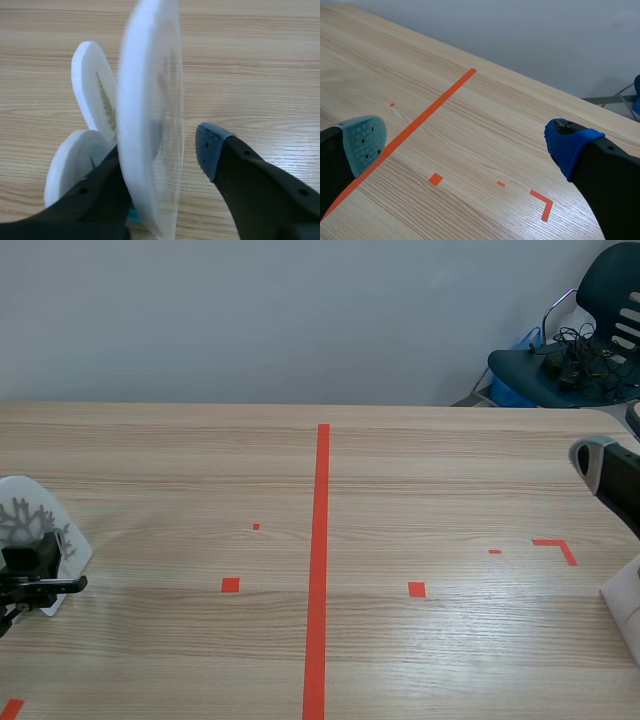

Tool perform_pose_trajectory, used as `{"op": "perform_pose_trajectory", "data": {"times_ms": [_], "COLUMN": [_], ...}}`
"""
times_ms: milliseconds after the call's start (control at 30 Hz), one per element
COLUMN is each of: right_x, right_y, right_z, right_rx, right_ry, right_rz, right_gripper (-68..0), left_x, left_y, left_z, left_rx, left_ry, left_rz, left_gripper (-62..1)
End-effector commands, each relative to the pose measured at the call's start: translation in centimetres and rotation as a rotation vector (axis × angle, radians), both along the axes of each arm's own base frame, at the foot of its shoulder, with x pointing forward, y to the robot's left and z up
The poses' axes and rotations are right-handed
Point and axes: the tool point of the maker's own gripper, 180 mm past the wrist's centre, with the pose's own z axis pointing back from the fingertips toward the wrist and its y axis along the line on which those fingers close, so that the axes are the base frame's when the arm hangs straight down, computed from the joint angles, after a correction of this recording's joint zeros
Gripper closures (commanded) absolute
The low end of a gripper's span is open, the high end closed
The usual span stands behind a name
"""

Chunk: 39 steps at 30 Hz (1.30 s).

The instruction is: Do the leaf sorting experiment

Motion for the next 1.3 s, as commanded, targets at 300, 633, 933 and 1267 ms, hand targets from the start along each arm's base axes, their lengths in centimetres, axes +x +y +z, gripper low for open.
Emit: {"op": "perform_pose_trajectory", "data": {"times_ms": [300, 633, 933, 1267], "right_x": [0.2, 0.2, 0.2, 0.2], "right_y": [0.1, 0.1, 0.1, 0.1], "right_z": [0.6, 1.0, 0.9, 0.9], "right_rx": [0.024, 0.056, 0.054, 0.054], "right_ry": [-0.021, -0.03, -0.027, -0.027], "right_rz": [-0.002, -0.002, -0.003, -0.003], "right_gripper": [-67.9, -67.9, -67.9, -67.9], "left_x": [2.0, -0.3, -5.0, -5.7], "left_y": [-2.9, -9.7, -16.6, -17.4], "left_z": [12.2, 21.4, 23.0, 22.9], "left_rx": [0.107, 0.08, -0.122, -0.132], "left_ry": [-0.263, -0.387, -0.319, -0.304], "left_rz": [-0.164, -0.428, -0.691, -0.723], "left_gripper": [-27.4, -62.3, -62.3, -62.3]}}
